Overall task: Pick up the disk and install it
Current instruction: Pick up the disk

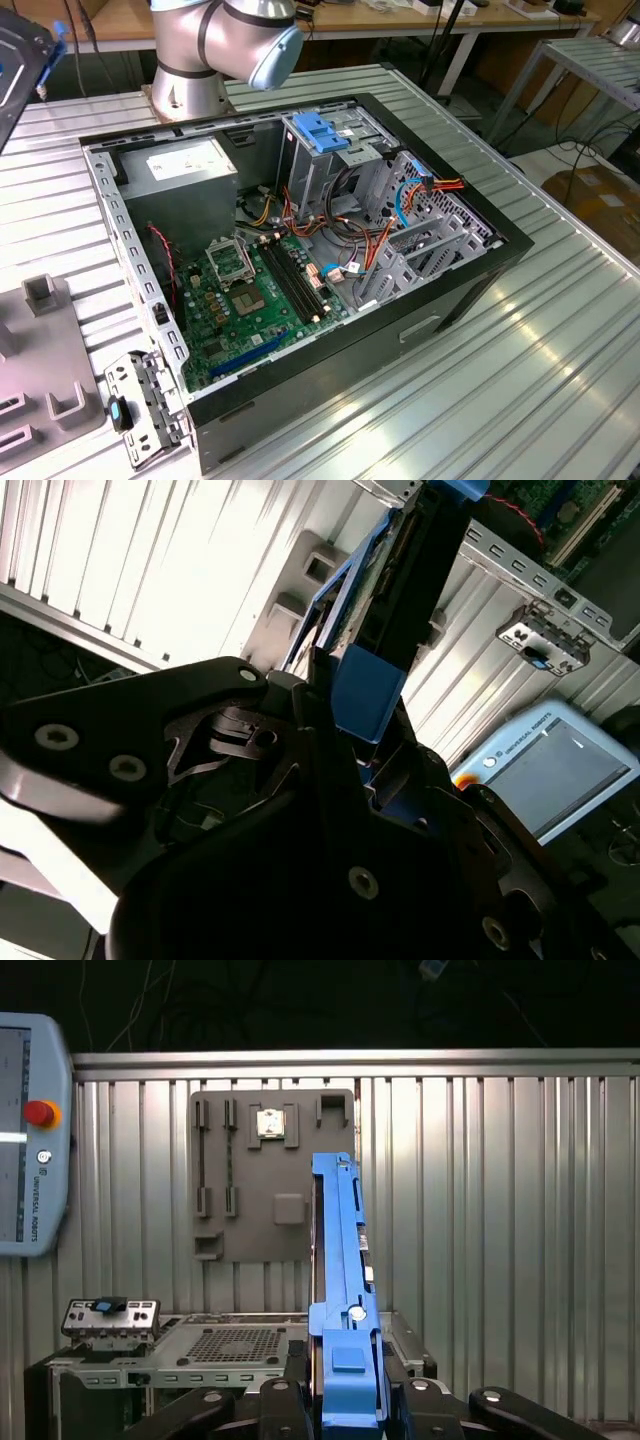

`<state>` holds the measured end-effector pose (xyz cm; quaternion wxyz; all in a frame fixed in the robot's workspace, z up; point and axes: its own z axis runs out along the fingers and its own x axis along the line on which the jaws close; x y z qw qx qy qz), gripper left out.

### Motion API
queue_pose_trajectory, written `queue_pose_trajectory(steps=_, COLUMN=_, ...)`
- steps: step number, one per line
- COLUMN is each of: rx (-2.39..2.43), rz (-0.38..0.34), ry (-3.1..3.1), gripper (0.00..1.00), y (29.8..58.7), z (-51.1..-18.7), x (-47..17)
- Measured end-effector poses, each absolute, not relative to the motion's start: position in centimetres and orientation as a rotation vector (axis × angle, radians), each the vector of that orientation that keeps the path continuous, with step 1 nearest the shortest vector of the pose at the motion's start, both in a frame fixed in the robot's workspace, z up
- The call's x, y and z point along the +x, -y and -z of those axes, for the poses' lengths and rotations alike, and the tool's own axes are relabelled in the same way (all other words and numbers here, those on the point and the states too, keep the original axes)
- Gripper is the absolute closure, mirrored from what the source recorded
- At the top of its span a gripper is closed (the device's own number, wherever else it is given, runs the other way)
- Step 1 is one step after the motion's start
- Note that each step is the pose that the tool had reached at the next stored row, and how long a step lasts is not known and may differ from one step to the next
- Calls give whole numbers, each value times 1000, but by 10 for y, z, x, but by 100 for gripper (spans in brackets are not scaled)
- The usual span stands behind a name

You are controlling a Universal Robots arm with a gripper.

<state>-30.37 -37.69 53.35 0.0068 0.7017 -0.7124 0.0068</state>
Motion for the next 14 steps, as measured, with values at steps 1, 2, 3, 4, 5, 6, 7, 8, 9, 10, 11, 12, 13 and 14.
queue_pose_trajectory(steps=1, rx=2195, rz=-21, ry=2228, gripper=63, y=377, z=-533, x=-300)
queue_pose_trajectory(steps=2, rx=2195, rz=-20, ry=2228, gripper=63, y=377, z=-533, x=-297)
queue_pose_trajectory(steps=3, rx=2194, rz=-20, ry=2228, gripper=63, y=377, z=-533, x=-293)
queue_pose_trajectory(steps=4, rx=2194, rz=-20, ry=2228, gripper=63, y=377, z=-533, x=-290)
queue_pose_trajectory(steps=5, rx=2194, rz=-19, ry=2227, gripper=63, y=377, z=-533, x=-286)
queue_pose_trajectory(steps=6, rx=2194, rz=-19, ry=2227, gripper=63, y=377, z=-533, x=-282)
queue_pose_trajectory(steps=7, rx=2194, rz=-19, ry=2227, gripper=63, y=377, z=-534, x=-279)
queue_pose_trajectory(steps=8, rx=2194, rz=-18, ry=2227, gripper=63, y=377, z=-533, x=-276)
queue_pose_trajectory(steps=9, rx=2194, rz=-18, ry=2227, gripper=63, y=377, z=-533, x=-272)
queue_pose_trajectory(steps=10, rx=2193, rz=-18, ry=2227, gripper=63, y=377, z=-533, x=-269)
queue_pose_trajectory(steps=11, rx=2193, rz=-17, ry=2227, gripper=63, y=377, z=-533, x=-265)
queue_pose_trajectory(steps=12, rx=2193, rz=-17, ry=2226, gripper=63, y=377, z=-533, x=-261)
queue_pose_trajectory(steps=13, rx=2193, rz=-16, ry=2226, gripper=63, y=377, z=-534, x=-256)
queue_pose_trajectory(steps=14, rx=2193, rz=-16, ry=2226, gripper=63, y=377, z=-533, x=-253)
